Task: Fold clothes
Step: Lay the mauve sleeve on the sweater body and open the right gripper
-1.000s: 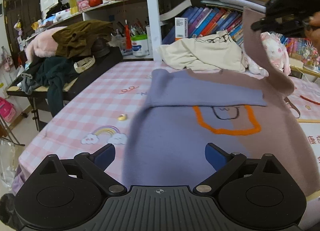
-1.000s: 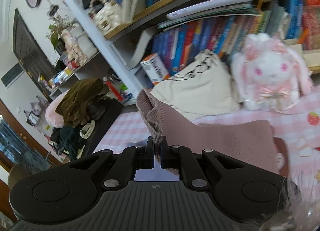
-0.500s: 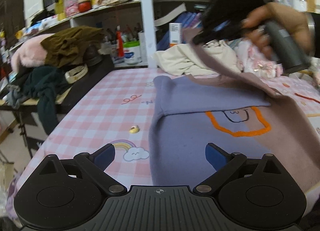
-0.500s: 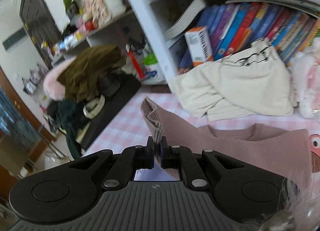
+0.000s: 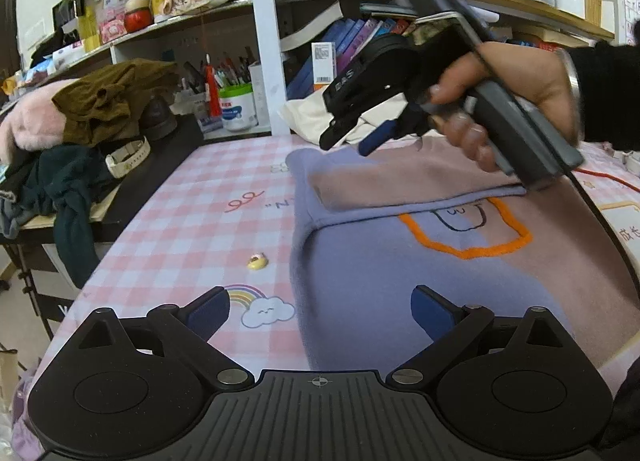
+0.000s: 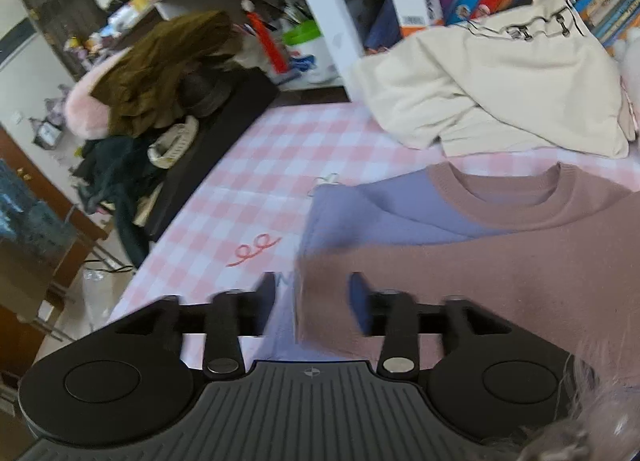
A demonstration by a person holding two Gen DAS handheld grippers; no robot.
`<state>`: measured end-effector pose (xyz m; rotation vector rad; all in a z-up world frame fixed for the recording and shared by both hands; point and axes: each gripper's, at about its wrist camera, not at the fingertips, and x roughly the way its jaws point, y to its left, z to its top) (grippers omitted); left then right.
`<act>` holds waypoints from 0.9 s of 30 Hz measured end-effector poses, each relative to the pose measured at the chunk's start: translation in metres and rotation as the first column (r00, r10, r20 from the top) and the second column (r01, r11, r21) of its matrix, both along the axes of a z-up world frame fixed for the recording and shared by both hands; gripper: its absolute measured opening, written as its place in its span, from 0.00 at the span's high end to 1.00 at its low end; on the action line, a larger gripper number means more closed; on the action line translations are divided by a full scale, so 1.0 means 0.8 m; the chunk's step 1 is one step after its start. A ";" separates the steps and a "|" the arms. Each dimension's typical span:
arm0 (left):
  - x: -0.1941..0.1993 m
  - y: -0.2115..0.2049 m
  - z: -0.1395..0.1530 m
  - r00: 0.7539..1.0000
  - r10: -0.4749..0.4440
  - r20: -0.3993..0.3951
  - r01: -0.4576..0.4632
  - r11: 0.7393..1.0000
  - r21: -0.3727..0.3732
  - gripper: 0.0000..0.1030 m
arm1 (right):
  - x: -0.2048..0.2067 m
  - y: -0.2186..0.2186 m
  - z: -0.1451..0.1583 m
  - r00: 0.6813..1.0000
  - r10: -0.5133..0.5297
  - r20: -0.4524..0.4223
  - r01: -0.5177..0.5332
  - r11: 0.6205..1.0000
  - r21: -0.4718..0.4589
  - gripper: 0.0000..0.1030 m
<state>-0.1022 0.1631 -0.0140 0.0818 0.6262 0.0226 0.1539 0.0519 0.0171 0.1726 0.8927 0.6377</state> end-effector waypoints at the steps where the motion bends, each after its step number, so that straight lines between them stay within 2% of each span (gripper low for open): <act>1: 0.001 0.002 0.000 1.000 0.004 0.000 -0.004 1.000 -0.006 0.03 | -0.005 -0.003 0.002 1.000 0.004 0.000 -0.004 1.000 0.002 0.58; 6: 0.009 0.009 -0.001 1.000 0.012 0.000 -0.012 0.999 -0.036 0.01 | -0.040 -0.043 0.007 0.999 -0.039 -0.017 0.038 0.999 -0.003 0.53; 12: 0.026 0.014 -0.009 0.999 0.023 -0.036 -0.025 0.997 -0.066 0.01 | -0.108 -0.134 -0.005 0.990 -0.138 -0.029 0.136 0.988 -0.079 0.49; 17: 0.039 0.020 -0.014 0.995 0.040 -0.088 -0.051 0.991 -0.127 0.01 | -0.167 -0.225 -0.022 0.943 -0.322 -0.081 0.315 0.945 -0.091 0.49; 21: 0.042 0.025 -0.018 0.988 0.071 -0.137 -0.095 0.979 -0.178 0.01 | -0.204 -0.276 -0.022 0.908 -0.417 -0.047 0.408 0.903 -0.135 0.49; 24: 0.044 0.029 -0.020 0.980 0.095 -0.175 -0.132 0.967 -0.217 0.01 | -0.222 -0.298 -0.026 0.902 -0.432 -0.021 0.422 0.889 -0.178 0.49; 27: 0.037 0.034 -0.021 0.963 0.143 -0.226 -0.205 0.939 -0.277 0.02 | -0.234 -0.313 -0.034 0.897 -0.440 -0.036 0.426 0.885 -0.190 0.49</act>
